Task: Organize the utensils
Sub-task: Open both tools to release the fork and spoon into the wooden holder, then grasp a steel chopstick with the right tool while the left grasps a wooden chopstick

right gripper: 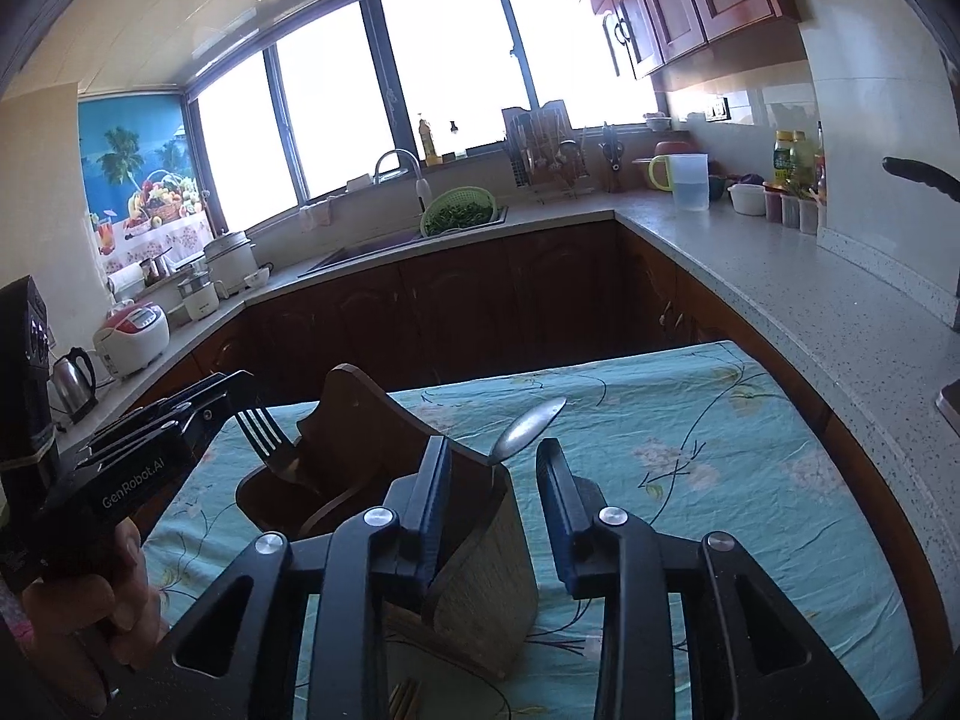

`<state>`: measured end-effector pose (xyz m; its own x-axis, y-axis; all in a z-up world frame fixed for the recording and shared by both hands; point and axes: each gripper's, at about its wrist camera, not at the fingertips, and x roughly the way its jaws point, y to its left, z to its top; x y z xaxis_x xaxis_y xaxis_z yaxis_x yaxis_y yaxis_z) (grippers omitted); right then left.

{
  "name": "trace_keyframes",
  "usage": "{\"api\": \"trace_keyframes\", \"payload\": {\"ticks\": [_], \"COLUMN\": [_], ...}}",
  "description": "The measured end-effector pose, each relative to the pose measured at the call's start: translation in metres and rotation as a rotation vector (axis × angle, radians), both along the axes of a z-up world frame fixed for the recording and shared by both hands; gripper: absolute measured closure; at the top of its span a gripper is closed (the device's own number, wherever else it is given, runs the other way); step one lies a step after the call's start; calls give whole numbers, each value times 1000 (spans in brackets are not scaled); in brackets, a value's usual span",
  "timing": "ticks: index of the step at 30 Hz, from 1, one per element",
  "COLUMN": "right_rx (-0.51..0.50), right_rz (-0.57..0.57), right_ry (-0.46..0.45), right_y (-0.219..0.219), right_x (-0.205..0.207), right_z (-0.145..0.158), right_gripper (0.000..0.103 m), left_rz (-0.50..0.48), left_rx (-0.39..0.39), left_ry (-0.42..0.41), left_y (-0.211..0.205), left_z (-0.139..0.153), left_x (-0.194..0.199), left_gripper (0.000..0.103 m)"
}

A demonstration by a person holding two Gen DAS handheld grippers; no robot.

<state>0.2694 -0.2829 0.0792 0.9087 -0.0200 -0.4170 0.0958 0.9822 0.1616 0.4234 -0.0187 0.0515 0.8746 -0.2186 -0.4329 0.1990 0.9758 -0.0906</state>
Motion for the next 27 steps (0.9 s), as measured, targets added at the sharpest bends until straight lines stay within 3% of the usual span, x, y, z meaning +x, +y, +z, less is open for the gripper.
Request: {"api": "trace_keyframes", "payload": {"ticks": [3,5,7,9,10,12,15,27], "right_rx": [29,50,67,81,89,100,113,152], "right_rz": [-2,-3,-2,6,10,9,6,-5], "right_ry": [-8,-18,-29,-40,-46,-54,-55,6], "right_y": [-4,-6,-8,-9,-9,-8,-6,12], "right_x": [-8,-16,-25,-36,-41,-54,-74,-149], "right_z": [2,4,6,7,7,6,2,-41], "right_gripper": [56,50,38,19,16,11,6,5], "left_rz": [30,45,72,93,104,123,144,191], "left_rx": [-22,-39,-54,-66,-72,-85,-107,-158], "left_ry": [1,4,8,13,16,20,49,181], "left_y": [8,15,22,28,31,38,48,68], "left_z": [0,1,1,2,2,0,-7,-34], "left_x": [-12,-22,-35,-50,-58,-75,-103,-200], "left_gripper": [48,40,34,28,23,22,19,18]}}
